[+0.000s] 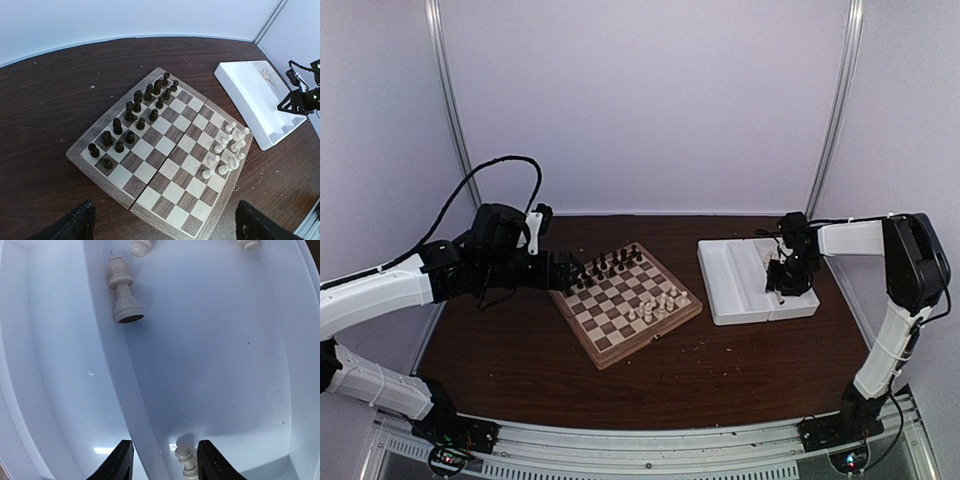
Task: Set up the chess pieces on the board
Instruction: Pick up the chess piece from the storage box.
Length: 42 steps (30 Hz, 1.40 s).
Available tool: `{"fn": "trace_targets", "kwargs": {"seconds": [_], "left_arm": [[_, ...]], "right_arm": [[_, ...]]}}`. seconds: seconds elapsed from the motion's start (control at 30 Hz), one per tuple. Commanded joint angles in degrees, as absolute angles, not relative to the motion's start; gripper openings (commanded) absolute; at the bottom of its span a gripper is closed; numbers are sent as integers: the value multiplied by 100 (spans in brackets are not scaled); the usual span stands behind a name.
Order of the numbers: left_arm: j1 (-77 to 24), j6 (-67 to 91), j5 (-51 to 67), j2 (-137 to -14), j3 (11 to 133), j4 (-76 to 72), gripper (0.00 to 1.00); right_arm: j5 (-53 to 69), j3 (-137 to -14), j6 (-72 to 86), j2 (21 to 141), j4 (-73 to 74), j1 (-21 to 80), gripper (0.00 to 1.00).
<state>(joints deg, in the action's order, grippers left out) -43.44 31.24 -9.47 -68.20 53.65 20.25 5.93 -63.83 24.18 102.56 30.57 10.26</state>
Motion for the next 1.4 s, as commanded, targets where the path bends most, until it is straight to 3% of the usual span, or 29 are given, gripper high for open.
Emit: {"fn": "trace_targets", "kwargs": {"seconds": [0.0, 0.5, 1.37], "left_arm": [[-4304, 3025, -953, -6688, 5223, 1929, 98], [-4304, 3227, -505, -6430, 4978, 1879, 98], [-4307, 3297, -483, -6780, 5157, 1725, 98]], "right_arm": [[320, -6341, 2388, 9951, 3174, 1002, 47], [307, -5689, 2432, 8912, 3208, 1002, 48], [306, -5853, 2176, 8808, 3355, 1002, 50]]}}
